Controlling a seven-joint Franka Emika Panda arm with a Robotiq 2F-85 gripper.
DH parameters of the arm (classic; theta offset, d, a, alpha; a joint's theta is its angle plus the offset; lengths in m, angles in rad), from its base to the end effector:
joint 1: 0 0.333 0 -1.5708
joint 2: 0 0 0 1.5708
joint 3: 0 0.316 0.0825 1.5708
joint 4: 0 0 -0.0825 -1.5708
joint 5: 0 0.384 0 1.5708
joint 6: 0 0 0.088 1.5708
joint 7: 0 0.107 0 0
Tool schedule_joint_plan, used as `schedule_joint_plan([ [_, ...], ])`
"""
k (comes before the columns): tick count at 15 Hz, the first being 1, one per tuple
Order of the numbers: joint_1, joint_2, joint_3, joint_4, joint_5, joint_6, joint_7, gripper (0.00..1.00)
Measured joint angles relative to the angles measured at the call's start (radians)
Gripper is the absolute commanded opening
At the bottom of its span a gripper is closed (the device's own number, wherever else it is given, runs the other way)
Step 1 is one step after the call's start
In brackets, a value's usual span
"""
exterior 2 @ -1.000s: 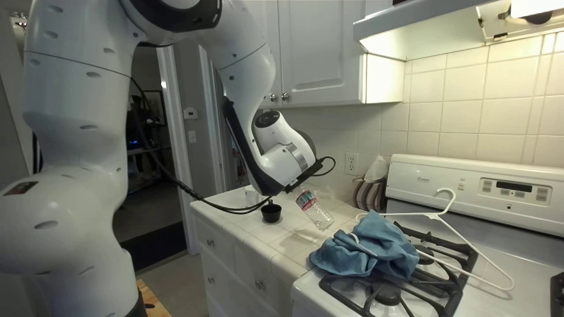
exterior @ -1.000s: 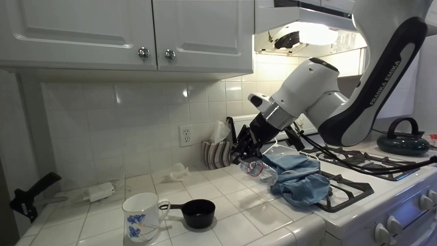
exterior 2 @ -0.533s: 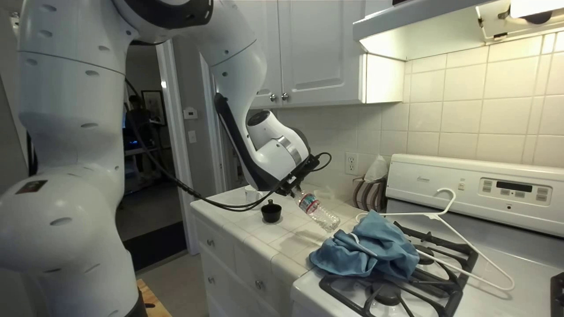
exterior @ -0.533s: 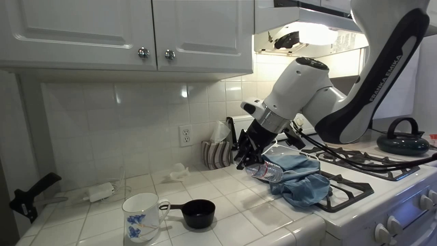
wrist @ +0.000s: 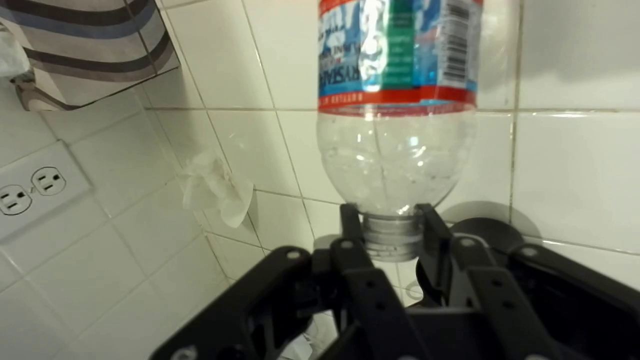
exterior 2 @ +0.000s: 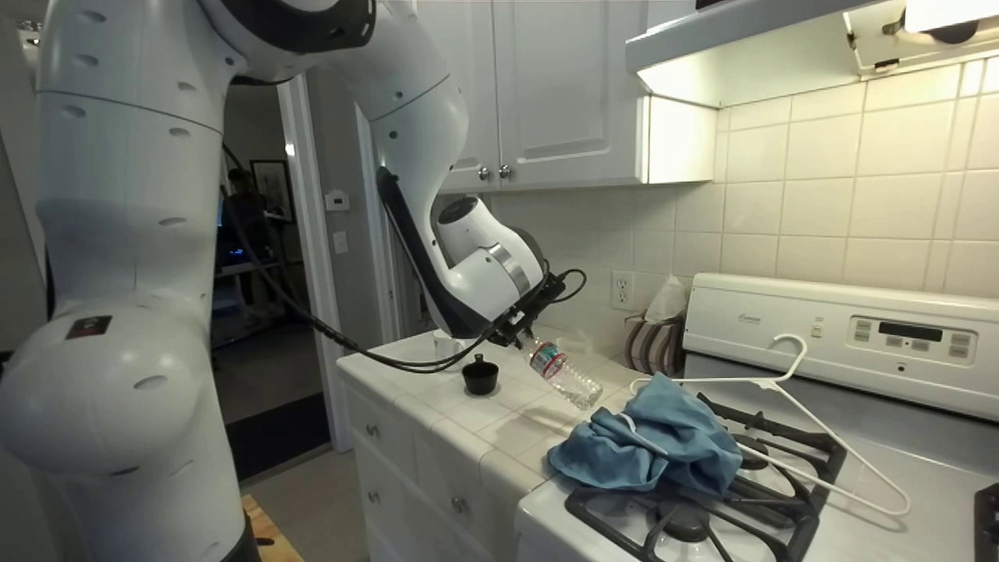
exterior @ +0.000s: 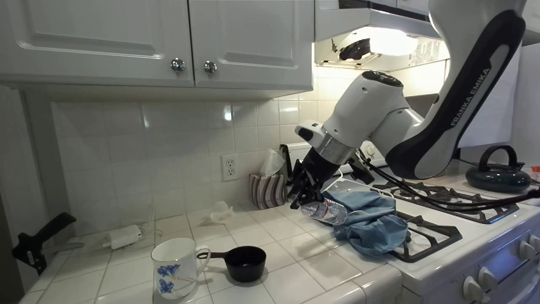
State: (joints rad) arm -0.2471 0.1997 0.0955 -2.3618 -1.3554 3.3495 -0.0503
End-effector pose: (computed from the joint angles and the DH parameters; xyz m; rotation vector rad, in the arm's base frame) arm 0.5003 0.0303 0.2931 2.1696 1.6622 0.8450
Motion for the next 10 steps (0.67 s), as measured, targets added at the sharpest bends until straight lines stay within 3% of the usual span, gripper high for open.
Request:
schedule_joint_plan([
  [4, 0.059, 0.015, -0.041, -0.001, 0.045, -0.025, -0.036, 0.08],
  [10, 0.147, 0.066, -0.031, 0.008, 0.095, -0.11, -0.108, 0.08],
])
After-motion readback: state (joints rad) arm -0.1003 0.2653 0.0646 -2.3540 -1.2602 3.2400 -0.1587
